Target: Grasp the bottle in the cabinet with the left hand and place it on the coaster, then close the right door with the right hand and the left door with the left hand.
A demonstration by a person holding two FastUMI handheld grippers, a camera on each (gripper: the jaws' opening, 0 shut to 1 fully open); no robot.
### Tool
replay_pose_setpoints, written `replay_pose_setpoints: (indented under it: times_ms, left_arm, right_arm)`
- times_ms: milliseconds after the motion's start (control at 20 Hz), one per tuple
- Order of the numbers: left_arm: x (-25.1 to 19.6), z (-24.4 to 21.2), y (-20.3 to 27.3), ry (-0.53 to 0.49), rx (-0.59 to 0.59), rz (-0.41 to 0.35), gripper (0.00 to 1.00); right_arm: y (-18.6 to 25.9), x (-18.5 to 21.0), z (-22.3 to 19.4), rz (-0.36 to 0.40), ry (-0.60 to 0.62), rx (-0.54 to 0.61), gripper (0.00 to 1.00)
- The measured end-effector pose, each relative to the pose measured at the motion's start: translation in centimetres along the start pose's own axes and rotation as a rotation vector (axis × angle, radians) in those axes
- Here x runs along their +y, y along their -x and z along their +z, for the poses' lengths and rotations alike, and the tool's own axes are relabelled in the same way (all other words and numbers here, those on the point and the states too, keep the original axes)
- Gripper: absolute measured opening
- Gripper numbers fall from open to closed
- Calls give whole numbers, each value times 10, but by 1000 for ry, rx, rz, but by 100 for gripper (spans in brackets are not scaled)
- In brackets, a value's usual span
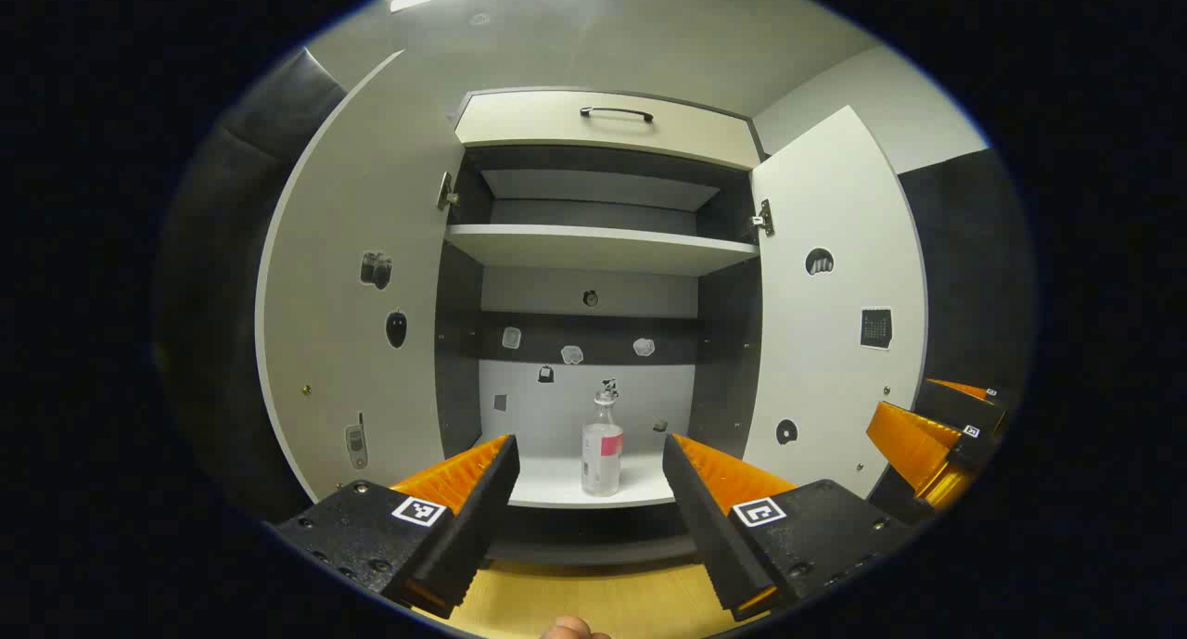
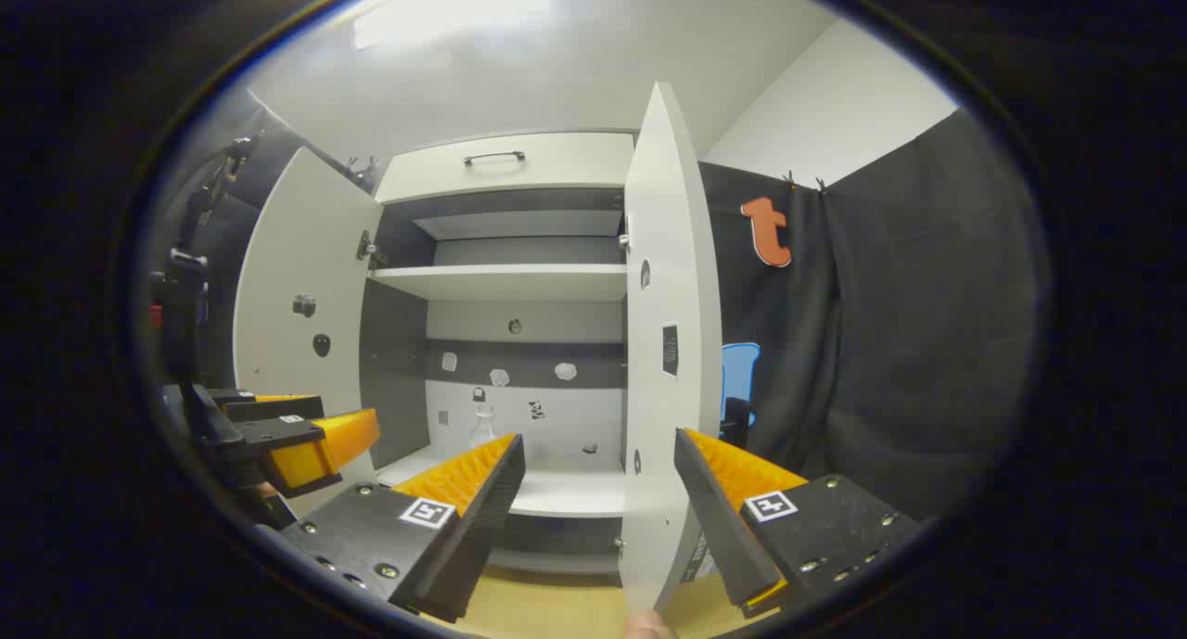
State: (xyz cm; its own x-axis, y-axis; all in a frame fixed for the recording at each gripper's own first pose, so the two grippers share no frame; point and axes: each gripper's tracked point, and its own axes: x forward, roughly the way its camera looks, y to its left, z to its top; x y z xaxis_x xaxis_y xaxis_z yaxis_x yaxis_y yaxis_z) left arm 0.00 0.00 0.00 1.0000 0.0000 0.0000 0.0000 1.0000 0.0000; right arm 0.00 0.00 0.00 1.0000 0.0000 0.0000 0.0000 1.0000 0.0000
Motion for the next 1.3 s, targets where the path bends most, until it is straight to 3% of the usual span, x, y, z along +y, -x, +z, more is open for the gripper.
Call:
replay_pose_setpoints:
  times_ms: [100,150,250,350,850,950,1300]
  left_arm:
    - [-2,0,-1,-4,0,-5,96]
    - [-4,0,-2,-7,-1,-7,96]
    - [-7,1,-3,-11,-3,-13,92]
    - [-10,1,-3,-9,-7,-17,96]
    - [-12,3,-16,-20,-22,-5,96]
    - [-9,-4,-26,-31,-12,-1,96]
    - [2,-47,-96,-14,71,-21,96]
  right_arm:
    - [2,0,2,-5,0,-2,98]
    - [3,0,3,-6,-1,-3,93]
    - [4,-2,5,-8,1,-6,98]
    - [4,-1,8,-9,8,-9,98]
    - [-5,-8,11,-11,6,-6,94]
    - [-3,-8,13,-12,10,-11,98]
    - [4,-37,18,-92,28,-21,93]
